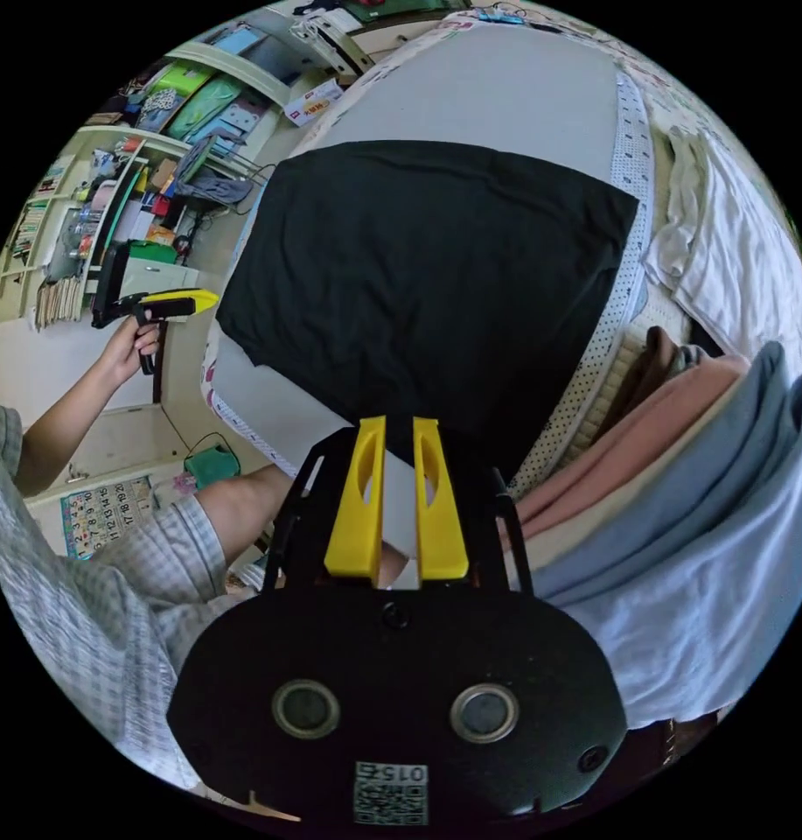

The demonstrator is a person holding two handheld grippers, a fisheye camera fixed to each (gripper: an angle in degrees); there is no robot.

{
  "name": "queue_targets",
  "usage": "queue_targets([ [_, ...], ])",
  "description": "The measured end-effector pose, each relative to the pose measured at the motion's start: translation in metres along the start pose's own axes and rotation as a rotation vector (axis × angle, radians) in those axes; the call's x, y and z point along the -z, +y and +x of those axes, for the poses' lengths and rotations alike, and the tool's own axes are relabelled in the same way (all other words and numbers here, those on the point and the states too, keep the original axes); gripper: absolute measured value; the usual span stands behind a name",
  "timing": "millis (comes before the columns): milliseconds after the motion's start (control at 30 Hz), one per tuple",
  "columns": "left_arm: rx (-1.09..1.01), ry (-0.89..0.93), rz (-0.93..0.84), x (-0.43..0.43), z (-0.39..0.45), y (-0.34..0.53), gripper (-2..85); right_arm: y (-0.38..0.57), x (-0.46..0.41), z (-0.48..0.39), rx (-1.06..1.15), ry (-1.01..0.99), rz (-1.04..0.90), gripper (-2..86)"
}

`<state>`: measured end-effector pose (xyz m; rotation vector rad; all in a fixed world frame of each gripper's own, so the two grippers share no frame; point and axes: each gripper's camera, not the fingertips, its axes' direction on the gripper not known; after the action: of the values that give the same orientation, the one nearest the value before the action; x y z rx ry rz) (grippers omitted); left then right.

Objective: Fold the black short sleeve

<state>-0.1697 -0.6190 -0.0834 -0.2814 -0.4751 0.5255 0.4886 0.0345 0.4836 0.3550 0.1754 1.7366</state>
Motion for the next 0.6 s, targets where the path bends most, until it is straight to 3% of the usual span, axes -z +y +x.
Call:
queue_targets([
  [100,0.065,0.08,0.003,-0.006,-0.014,-0.023,6.2,-0.003,0.011,0.007,-0.048,-0.094,0.052,6.0],
  [300,0.238,0.015,0.266,0.051,-0.053,-0.082,10.2,-0.026,0.095,0.088,-0.318,-0.087,0.369,10.6],
  [400,0.304,-0.031,0.301,0.054,-0.074,-0.122,11.4,-0.057,0.117,0.124,-0.429,-0.064,0.453,12.7],
  [600,0.337,-0.035,0.197,0.028,-0.097,-0.187,7.6,-0.129,0.111,0.167,-0.507,-0.074,0.282,9.0],
])
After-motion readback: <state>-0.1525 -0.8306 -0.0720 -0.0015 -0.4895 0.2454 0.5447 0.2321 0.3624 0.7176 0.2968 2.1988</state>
